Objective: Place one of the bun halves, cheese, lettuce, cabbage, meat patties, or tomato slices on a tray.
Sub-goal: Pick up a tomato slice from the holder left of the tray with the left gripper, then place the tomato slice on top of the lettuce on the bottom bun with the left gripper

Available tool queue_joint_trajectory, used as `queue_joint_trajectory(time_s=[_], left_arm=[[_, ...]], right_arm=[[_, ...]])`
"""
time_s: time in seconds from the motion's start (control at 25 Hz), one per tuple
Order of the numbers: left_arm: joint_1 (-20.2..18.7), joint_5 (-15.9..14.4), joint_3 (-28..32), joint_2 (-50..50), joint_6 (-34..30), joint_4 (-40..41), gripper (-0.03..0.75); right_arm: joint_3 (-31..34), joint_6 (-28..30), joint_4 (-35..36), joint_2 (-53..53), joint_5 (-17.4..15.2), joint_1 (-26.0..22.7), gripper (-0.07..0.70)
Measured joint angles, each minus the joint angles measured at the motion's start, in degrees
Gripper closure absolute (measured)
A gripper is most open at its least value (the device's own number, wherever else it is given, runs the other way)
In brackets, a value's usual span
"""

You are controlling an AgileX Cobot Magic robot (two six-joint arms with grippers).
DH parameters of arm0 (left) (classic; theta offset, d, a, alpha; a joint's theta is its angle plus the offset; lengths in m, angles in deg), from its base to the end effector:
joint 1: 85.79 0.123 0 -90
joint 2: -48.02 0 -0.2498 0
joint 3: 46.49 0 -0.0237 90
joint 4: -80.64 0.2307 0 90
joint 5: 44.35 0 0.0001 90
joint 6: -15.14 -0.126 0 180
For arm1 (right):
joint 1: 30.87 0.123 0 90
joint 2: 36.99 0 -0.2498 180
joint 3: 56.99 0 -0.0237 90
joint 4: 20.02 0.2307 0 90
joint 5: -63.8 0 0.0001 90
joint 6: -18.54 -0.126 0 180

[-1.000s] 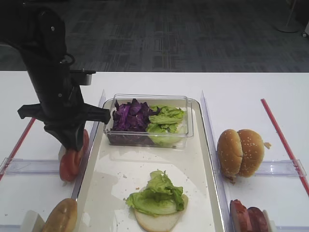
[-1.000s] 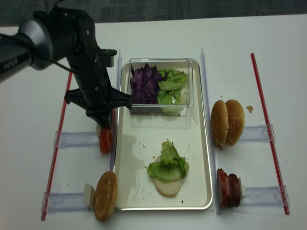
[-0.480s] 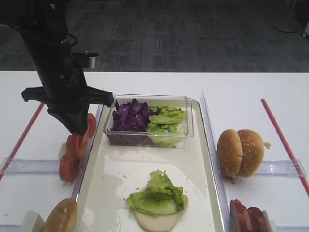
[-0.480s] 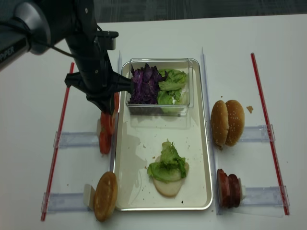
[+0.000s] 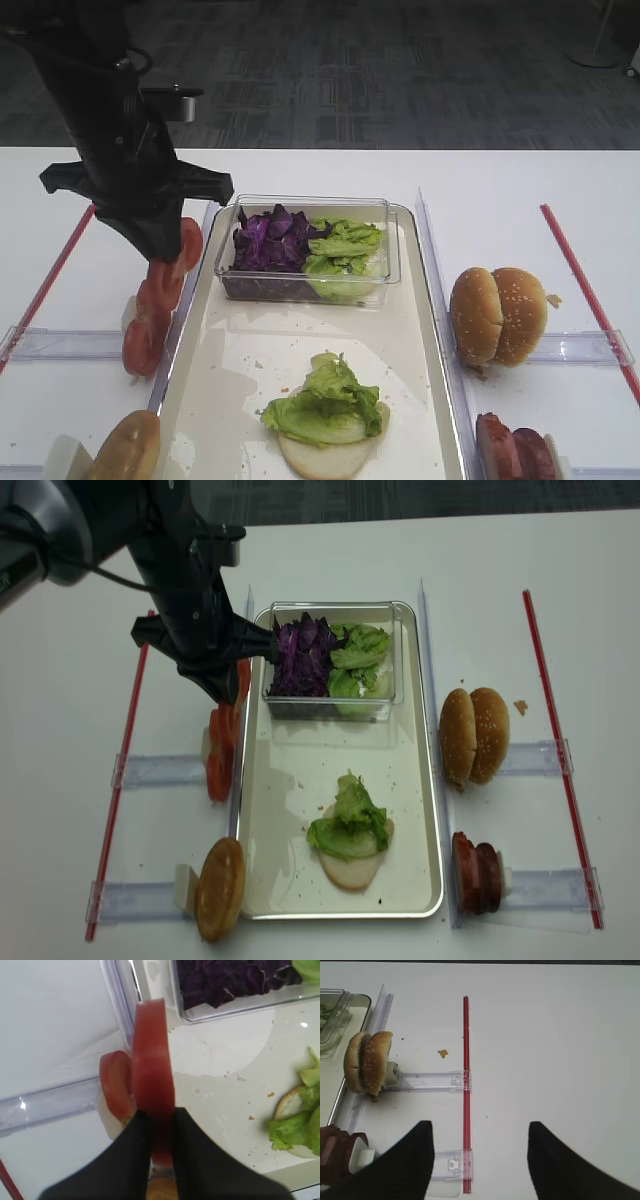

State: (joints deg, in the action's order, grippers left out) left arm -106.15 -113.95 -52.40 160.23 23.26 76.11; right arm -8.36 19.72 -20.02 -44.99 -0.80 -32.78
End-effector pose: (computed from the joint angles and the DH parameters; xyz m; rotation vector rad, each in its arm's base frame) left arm 0.3076 -0.1241 0.1869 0.2909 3.0739 -0.1396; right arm 0.0399 -0.0013 0.2390 0.0135 2.1160 -0.0321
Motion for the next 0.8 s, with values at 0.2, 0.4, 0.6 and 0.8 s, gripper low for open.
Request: queue_joint_trajectory(time_s=[0.2, 0.4, 0.6, 0.8], left_arm=[[0.0, -0.11, -0.12, -0.14, -0.23, -0.08, 0.64], [0.0, -0.11, -0.12, -0.14, -3.56, -2.48, 0.64], [0.0, -0.21, -0.12, -0.14, -9.36, -9.46, 0.64], [0.0, -0.21, -0.24, -0.14, -10.68, -10.73, 0.64]], right_arm=[[0.0, 0.0, 0.0, 0.0, 0.0, 0.0, 0.186], [0.0, 0.0, 0.0, 0.0, 0.0, 0.0, 0.186], [0.0, 0.0, 0.0, 0.0, 0.0, 0.0, 0.186], [0.0, 0.0, 0.0, 0.0, 0.0, 0.0, 0.186]])
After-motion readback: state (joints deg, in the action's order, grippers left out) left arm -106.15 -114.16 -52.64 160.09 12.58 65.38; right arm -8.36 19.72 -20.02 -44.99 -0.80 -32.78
